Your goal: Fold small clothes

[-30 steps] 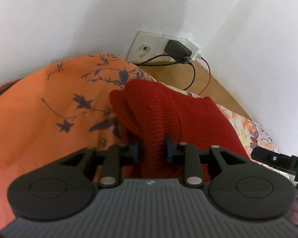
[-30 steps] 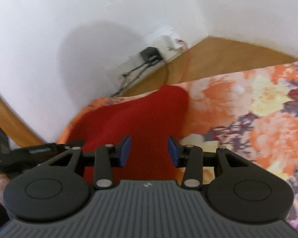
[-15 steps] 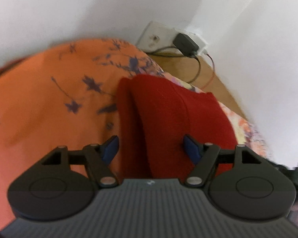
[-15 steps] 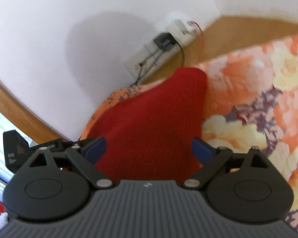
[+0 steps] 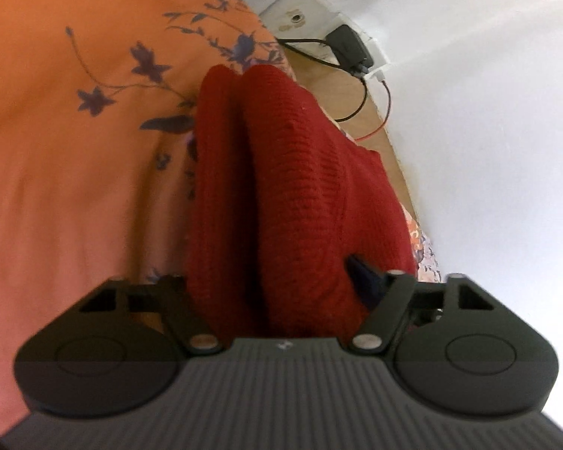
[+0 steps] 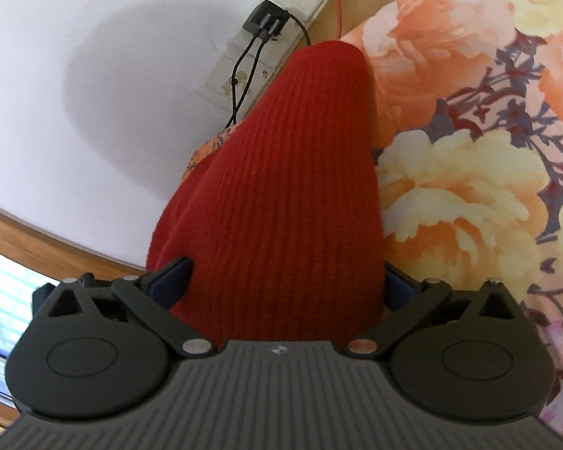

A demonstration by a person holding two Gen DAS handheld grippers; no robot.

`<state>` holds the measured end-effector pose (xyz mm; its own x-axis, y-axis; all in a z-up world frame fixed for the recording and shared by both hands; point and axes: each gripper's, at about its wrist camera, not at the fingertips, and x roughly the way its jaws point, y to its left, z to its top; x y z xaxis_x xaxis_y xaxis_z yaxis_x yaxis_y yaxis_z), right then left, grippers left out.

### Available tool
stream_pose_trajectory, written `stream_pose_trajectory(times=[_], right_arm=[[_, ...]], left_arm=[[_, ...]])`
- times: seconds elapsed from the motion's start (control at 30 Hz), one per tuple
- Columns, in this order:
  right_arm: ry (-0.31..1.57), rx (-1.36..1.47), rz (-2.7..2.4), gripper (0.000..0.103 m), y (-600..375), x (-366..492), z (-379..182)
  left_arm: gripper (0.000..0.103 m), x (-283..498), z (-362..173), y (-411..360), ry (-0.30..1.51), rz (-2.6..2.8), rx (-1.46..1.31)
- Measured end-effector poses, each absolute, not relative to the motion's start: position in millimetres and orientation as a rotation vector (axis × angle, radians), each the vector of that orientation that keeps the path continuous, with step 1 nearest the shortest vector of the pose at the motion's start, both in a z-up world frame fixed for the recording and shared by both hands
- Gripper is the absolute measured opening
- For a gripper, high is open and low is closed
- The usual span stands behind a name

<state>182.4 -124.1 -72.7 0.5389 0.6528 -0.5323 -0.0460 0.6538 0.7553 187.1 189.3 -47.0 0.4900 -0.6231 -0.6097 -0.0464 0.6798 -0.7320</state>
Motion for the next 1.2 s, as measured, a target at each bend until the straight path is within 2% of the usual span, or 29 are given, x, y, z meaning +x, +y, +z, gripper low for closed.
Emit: stream_pose_trajectory(times=[0.13,0.2,0.43,0.7,1.03,1.1,1.17,1.2], right_arm=[[0.856,0.763,0.448,0.075,-125,172,-62],[0.812,0.751,0.463,0.071,-125,163,-50],[0.695,0.703,0.502,0.07,-142,121,1],[0.659,0.637,0.481,0.071,-209,75,34],[0.75,0.563,0.378,0.071,-279,56,4],[0.774,0.537,0.365,0.072,-282,54,-9],[0.796,0.487,0.354,0.074,-278,53,-23],[0.804,0.47,0.352,0.077,-278,52,-27]], left_arm=[[0.053,181,-32,183,0.973,-0.427,-0.695],[0.052,176,-22,180,0.952,-0.447,-0.667],[0.051,138,16,157,0.877,-0.493,-0.637],[0.051,102,31,84,0.849,-0.536,-0.586],[0.051,94,-8,4,0.918,-0.488,-0.462],[0.053,90,-14,0,0.915,-0.447,-0.427],[0.067,85,-18,0,0.909,-0.411,-0.381],[0.07,82,-18,0,0.899,-0.378,-0.35]])
